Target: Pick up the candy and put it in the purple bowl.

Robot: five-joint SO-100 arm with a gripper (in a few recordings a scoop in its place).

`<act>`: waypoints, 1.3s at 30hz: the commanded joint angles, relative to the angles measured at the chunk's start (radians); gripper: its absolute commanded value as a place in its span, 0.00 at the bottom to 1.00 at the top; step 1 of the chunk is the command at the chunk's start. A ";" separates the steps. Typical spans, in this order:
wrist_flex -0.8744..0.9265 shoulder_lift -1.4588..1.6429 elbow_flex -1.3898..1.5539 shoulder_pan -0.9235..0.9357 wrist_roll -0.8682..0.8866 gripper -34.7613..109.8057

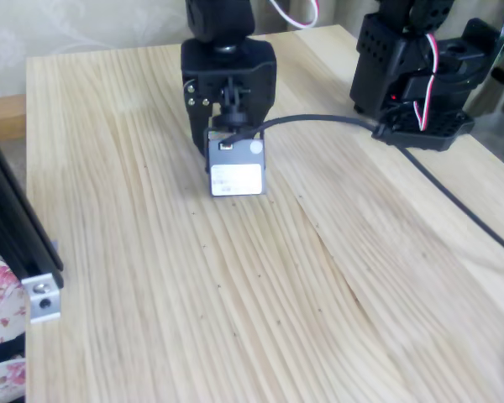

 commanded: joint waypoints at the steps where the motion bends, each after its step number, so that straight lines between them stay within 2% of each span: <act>1: -0.011 0.014 0.009 0.008 0.000 0.35; 4: -0.023 0.011 0.012 0.006 0.015 0.35; 11: -0.051 0.020 0.014 0.005 0.094 0.26; 18: -0.034 0.049 0.012 0.005 0.104 0.24; 27: 0.104 0.195 -0.023 0.003 0.187 0.24; 39: 0.356 0.316 -0.222 -0.084 0.492 0.24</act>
